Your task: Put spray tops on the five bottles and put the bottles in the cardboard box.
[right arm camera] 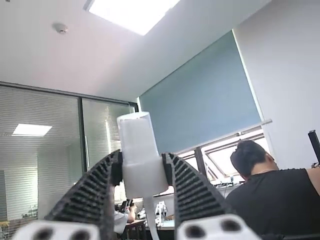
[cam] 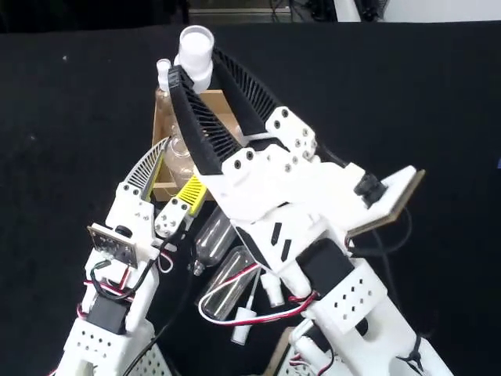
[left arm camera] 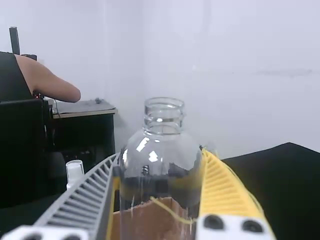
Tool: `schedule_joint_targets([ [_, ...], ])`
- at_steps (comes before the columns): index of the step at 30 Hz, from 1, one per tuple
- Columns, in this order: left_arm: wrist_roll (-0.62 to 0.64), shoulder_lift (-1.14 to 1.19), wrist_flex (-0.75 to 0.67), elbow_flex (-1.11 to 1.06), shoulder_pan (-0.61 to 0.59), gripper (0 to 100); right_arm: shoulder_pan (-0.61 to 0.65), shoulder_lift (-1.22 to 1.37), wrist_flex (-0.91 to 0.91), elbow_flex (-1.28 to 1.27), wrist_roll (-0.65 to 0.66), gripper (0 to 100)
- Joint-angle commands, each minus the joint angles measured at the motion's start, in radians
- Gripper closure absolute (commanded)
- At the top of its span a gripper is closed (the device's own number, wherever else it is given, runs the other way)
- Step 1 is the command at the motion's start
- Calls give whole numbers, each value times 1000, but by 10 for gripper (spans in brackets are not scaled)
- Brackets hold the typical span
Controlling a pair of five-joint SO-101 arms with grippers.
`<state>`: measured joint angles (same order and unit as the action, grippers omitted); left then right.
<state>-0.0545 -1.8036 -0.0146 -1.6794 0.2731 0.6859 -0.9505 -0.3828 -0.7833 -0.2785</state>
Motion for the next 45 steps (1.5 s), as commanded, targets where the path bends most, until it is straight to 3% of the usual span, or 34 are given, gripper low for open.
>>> schedule_joint_targets([
  [1, 5, -18, -20, -19, 10, 960, 17, 133, -46, 65, -2, 988],
  [19, -2, -18, -14, -19, 2, 960, 17, 194, -37, 54, 0, 988],
  [37, -2, -18, -14, -19, 1, 960, 44, -97, 384, -143, -2, 984],
  [45, -2, -18, -14, -19, 1, 960, 44, -134, 649, -51, -2, 833],
])
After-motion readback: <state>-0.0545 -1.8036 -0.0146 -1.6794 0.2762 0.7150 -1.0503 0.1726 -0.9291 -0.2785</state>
